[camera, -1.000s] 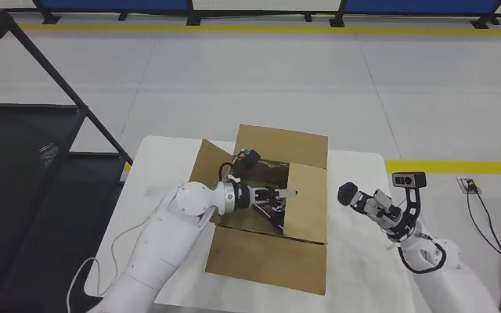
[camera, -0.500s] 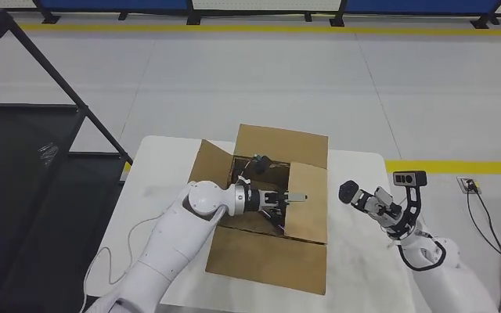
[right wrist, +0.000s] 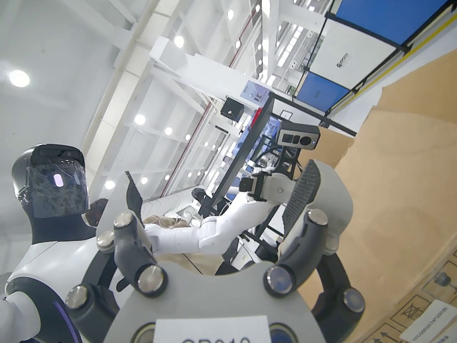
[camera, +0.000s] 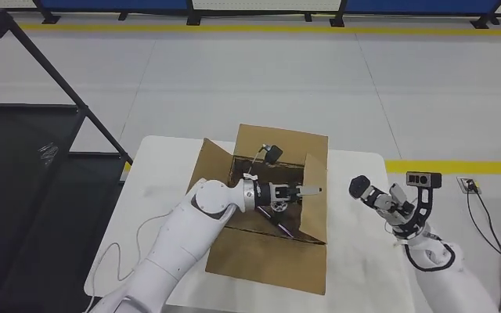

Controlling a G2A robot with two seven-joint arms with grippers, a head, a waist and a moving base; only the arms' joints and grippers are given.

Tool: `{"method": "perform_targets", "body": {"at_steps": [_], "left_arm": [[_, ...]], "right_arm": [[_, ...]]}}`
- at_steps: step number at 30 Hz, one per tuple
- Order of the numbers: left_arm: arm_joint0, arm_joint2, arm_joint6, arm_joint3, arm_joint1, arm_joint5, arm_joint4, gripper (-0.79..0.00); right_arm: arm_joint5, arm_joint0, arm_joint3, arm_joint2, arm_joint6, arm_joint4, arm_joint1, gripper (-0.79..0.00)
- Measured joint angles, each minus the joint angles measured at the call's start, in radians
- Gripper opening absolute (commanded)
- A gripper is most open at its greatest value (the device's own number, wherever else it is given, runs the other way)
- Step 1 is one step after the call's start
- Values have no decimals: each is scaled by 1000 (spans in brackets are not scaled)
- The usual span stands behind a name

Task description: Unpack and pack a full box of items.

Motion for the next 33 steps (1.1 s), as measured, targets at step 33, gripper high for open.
{"method": "perform_targets", "body": {"at_steps": [33], "left_arm": [[-151, 300, 281, 390, -275, -83, 131, 0]], "right_arm": [[-189, -427, -120, 350, -189, -21, -14, 0]]}}
